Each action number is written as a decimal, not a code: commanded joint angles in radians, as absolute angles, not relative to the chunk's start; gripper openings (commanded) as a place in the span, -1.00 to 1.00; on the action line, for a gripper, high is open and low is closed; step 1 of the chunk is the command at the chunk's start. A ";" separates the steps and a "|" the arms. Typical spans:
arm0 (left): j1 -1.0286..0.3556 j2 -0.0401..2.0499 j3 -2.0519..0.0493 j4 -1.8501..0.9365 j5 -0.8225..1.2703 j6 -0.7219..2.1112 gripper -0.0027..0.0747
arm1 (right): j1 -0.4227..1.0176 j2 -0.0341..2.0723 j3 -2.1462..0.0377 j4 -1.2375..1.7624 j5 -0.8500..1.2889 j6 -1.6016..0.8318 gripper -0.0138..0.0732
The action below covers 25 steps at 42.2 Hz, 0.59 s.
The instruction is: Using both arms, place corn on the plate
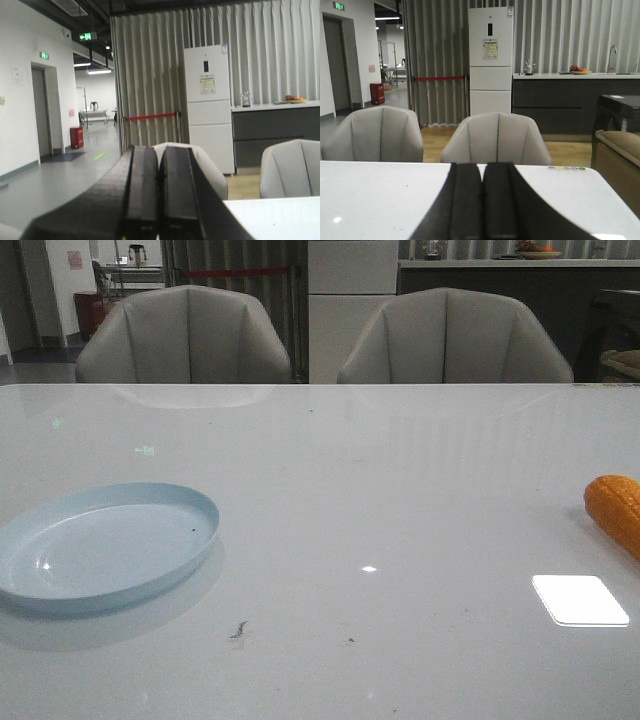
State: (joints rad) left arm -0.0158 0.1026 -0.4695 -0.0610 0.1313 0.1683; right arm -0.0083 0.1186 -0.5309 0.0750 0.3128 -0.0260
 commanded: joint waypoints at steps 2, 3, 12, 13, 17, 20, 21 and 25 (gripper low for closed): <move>-0.013 0.241 -0.587 -0.060 0.082 0.155 -0.69 | -0.015 0.270 -0.633 0.077 0.256 -0.035 -0.62; -0.013 0.274 -0.601 -0.060 0.080 0.155 -0.69 | -0.013 0.301 -0.646 0.077 0.255 -0.035 -0.62; -0.013 0.523 -0.667 -0.065 0.078 0.155 -0.69 | -0.013 0.504 -0.671 0.078 0.196 -0.035 -0.62; -0.013 0.553 -0.667 -0.065 0.083 0.155 -0.69 | -0.013 0.521 -0.671 0.078 0.196 -0.035 -0.62; -0.013 0.648 -0.667 -0.065 0.097 0.155 -0.69 | -0.013 0.591 -0.671 0.078 0.211 -0.035 -0.62; -0.013 0.719 -0.667 -0.065 0.097 0.155 -0.69 | -0.013 0.636 -0.671 0.078 0.228 -0.035 -0.62; -0.013 0.744 -0.667 -0.065 0.097 0.155 -0.69 | -0.013 0.649 -0.671 0.078 0.233 -0.035 -0.62; -0.013 0.824 -0.667 -0.065 0.097 0.155 -0.64 | -0.013 0.704 -0.671 0.078 0.260 -0.035 -0.62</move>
State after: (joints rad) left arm -0.0158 0.7756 -0.6318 -0.0586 0.1699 0.1683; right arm -0.0083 0.6639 -0.6369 0.0750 0.3160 -0.0260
